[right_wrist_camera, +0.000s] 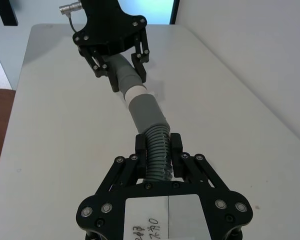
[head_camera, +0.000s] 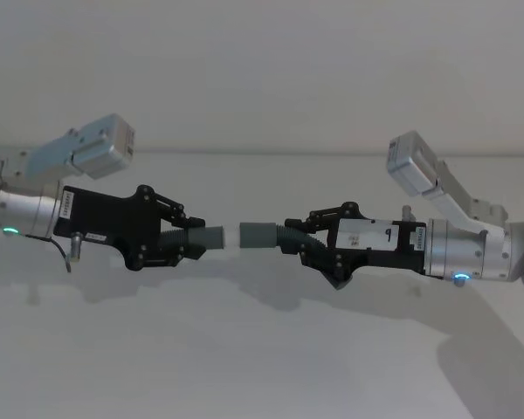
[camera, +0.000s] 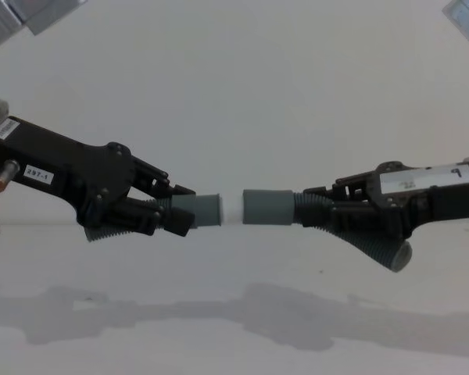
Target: Use both hands to pick up one end of the pipe from the table, align the ends, and insert them.
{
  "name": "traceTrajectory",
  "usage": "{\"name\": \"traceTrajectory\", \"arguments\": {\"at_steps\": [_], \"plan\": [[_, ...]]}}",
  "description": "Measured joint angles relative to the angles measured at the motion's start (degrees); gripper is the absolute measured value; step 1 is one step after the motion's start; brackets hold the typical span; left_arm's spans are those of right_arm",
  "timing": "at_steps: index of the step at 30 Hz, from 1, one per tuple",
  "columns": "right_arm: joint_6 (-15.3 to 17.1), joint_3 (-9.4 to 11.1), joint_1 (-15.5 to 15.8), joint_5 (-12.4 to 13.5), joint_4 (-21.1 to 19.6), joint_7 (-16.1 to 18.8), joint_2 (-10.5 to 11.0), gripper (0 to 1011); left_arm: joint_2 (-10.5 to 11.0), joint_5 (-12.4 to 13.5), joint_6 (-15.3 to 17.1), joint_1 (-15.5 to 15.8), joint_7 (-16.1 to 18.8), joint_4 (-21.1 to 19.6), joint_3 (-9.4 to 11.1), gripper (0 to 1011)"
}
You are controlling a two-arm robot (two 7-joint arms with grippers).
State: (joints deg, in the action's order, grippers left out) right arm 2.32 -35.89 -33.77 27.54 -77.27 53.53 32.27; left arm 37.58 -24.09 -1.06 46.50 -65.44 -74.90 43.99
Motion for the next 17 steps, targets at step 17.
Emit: {"name": "traceTrajectory", "arguments": {"at_steps": [17], "plan": [[0.1, -0.4, -0.4, 1.1, 0.0, 0.4, 0.2, 274, 0.1, -0.1, 0.4, 0.1, 0.8, -0.2, 0.5, 353]]}}
